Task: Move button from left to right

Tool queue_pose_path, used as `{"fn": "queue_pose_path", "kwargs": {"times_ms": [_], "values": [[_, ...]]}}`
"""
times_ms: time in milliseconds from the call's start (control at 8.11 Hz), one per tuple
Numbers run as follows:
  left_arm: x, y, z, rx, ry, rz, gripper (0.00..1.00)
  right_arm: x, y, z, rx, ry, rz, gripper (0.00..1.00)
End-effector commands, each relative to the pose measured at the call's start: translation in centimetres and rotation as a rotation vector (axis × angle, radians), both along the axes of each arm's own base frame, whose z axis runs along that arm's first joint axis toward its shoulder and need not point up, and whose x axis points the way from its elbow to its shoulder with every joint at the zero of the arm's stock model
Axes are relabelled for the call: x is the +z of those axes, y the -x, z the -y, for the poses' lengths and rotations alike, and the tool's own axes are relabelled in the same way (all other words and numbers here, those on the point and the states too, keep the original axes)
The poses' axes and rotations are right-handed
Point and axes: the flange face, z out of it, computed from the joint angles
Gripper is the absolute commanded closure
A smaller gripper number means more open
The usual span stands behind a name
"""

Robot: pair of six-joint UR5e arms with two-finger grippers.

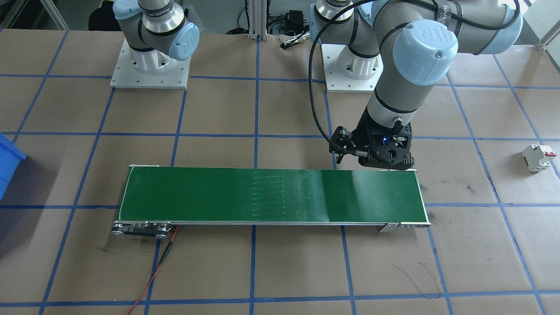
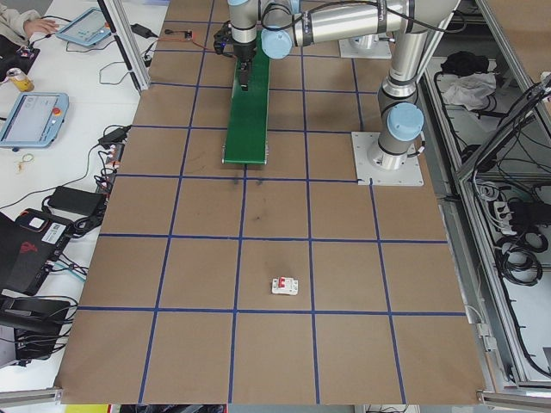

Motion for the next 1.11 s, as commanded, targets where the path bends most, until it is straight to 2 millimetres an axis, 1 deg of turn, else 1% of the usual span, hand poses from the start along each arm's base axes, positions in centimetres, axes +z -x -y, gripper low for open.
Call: {"fn": "queue_pose_path", "kwargs": {"times_ms": [0,247,370,494,617,740,987], "values": [[0.0,-0.1,0.0,-0.001,0.001,0.006,0.00,0.2,3.9,-1.6,0.019,-0.003,0.000,1.00],[0.2,-0.2,0.1,0.000,0.005,0.009,0.00,0.1,4.3,-1.6,0.061,-0.009,-0.007,1.00],[0.3,-0.2,0.1,0.000,0.010,0.011,0.00,0.0,5.7,-2.2,0.081,-0.013,-0.009,1.00],[0.4,-0.2,0.3,0.000,0.027,0.010,0.00,-0.2,8.0,-3.3,0.108,-0.021,-0.008,1.00],[0.3,-0.1,0.4,0.002,0.030,0.004,0.00,-0.4,10.1,-3.9,0.165,-0.013,-0.029,1.00],[0.3,-0.1,0.4,0.002,0.031,0.002,0.00,-1.7,12.3,-4.0,0.200,-0.001,-0.025,1.00],[0.1,-0.1,0.4,0.002,0.026,-0.001,0.00,-8.6,17.6,-2.6,0.330,0.040,0.011,1.00]]}}
